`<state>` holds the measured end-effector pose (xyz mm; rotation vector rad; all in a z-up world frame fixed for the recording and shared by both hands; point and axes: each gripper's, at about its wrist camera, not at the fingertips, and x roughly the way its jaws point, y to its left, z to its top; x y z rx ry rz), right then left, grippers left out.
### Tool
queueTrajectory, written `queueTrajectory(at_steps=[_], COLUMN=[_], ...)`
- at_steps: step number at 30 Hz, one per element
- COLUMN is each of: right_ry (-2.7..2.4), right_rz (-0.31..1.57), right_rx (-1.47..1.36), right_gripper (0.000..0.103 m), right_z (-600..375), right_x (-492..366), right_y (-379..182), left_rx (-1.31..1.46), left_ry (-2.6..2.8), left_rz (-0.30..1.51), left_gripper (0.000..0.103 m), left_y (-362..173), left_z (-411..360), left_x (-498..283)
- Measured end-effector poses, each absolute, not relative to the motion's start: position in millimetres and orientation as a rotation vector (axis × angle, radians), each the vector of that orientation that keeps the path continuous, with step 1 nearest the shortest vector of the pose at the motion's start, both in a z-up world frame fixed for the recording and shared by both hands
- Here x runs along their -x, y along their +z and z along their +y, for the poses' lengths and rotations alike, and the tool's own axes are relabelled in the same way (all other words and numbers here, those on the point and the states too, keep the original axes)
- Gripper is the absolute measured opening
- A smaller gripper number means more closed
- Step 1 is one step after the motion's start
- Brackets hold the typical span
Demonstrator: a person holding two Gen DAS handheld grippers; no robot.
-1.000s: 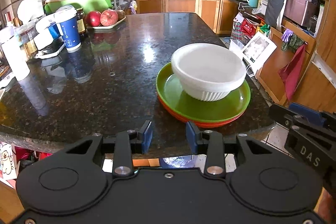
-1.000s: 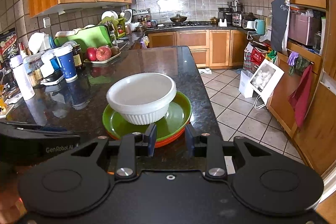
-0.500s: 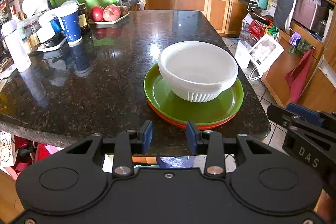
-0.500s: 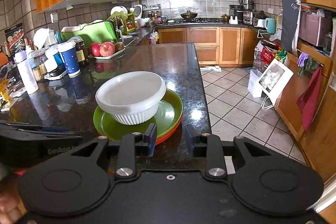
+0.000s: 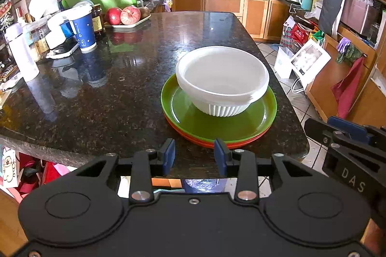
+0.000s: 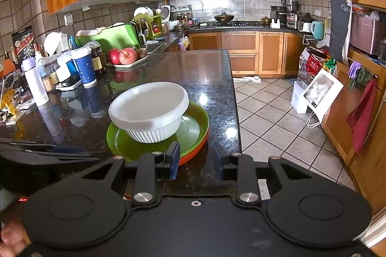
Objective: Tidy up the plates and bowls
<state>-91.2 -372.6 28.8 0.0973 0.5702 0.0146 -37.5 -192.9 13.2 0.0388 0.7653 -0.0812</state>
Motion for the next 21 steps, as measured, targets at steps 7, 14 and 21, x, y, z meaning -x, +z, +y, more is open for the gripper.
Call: queueTrajectory(at_steps=[7,14,21], right_ry=[0.028,0.034,0.036], right_rz=[0.565,0.566,0.569], right_rx=[-0.098,-0.098,-0.102], right_gripper=[0.032,0.031,0.032], right_z=[-373.7,-376.1,-377.8], right_x=[88.3,85.6,83.9], right_y=[28.4,27.5,26.3], left_rx=[-0.036,-0.038,-0.038], left_ry=[-0.07,-0.069,-0.072], left_rz=[0.763,0.763,0.772], left_gripper=[0.046,0.046,0.046], left_y=[13.3,13.1,11.1], left_z=[-195.3,-195.8,-198.0], left_x=[35.0,34.4,26.1])
